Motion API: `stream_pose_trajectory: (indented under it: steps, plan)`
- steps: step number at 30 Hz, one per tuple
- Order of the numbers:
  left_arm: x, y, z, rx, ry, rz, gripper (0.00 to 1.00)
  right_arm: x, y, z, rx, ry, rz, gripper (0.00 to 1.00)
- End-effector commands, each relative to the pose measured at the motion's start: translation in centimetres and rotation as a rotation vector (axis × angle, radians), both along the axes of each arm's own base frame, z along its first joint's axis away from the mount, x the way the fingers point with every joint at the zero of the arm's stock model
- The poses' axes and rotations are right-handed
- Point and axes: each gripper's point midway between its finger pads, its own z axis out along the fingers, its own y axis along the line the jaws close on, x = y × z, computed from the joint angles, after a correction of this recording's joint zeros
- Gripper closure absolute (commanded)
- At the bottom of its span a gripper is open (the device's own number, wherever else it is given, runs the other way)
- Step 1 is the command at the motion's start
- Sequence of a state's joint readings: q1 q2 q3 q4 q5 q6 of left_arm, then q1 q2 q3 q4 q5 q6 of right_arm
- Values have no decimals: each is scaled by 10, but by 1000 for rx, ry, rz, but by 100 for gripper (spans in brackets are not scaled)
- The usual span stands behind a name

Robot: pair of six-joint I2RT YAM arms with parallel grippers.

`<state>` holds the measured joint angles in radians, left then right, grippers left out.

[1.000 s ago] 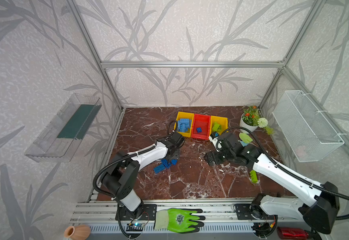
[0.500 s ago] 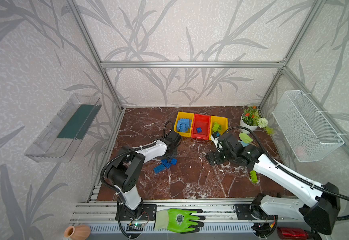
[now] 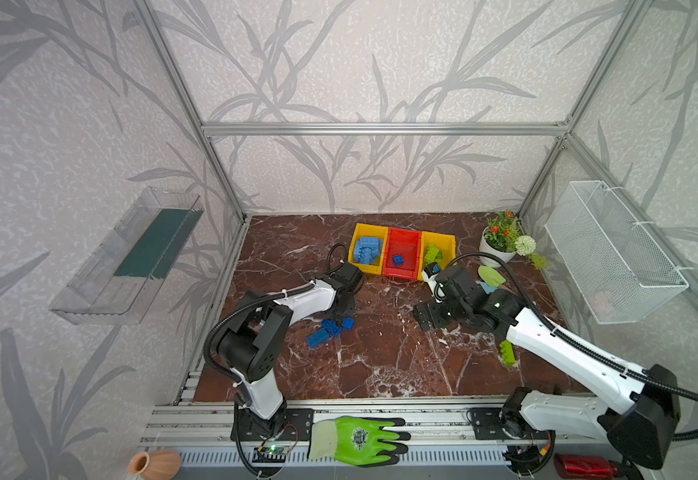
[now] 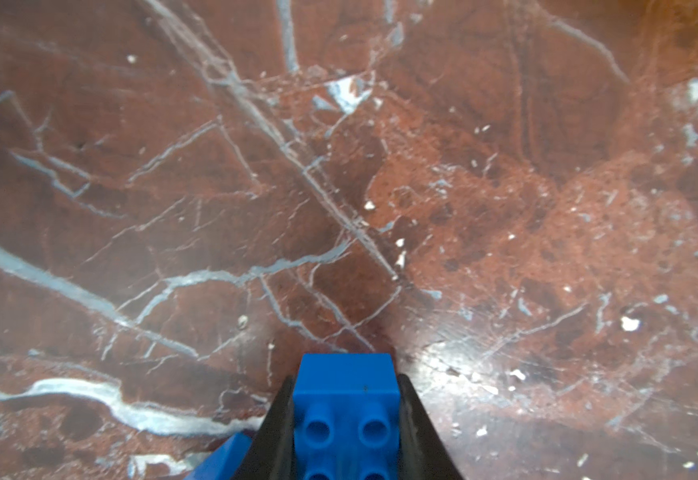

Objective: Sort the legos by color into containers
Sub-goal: 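Carry the dark-blue 2x2 brick into the red bin and release, then lower the left gripper onto the dark-blue pile and grasp a 2x2 brick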

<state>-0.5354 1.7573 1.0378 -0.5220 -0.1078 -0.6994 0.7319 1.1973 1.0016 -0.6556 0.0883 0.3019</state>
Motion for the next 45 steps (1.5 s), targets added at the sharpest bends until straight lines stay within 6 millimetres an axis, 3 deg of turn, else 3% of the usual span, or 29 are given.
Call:
stream_pose_trajectory:
  steps: [1, 8, 13, 20, 27, 31, 33, 36, 41, 45]
  plan:
    - [13, -11, 14, 2, -7, -20, 91, 2, -8, 9, 5, -42, -20, 1]
    - [73, -71, 69, -7, -107, -134, 92, 4, -25, 13, 13, -65, -66, 1]
    - [115, -115, 97, -23, -162, -202, 92, 5, -36, 18, 36, -72, -96, 1]
    - [158, -151, 96, -5, -177, -251, 92, 1, -46, 20, 66, -70, -125, 1]
    - [177, -191, 87, -143, -207, -311, 87, 1, -56, 20, 52, -66, -153, 1]
    - [187, -194, 90, -138, -233, -312, 66, 1, -61, 21, 56, -62, -164, 1]
    - [190, -194, 96, -137, -249, -312, 51, 1, -62, 23, 61, -66, -168, 1]
    - [190, -195, 113, -158, -276, -314, 36, 1, -62, 25, 65, -70, -174, 1]
    - [177, -191, 147, -188, -298, -326, 35, 2, -61, 27, 66, -69, -170, 1]
    - [157, -170, 160, -164, -316, -311, 35, 1, -57, 30, 85, -71, -156, 1]
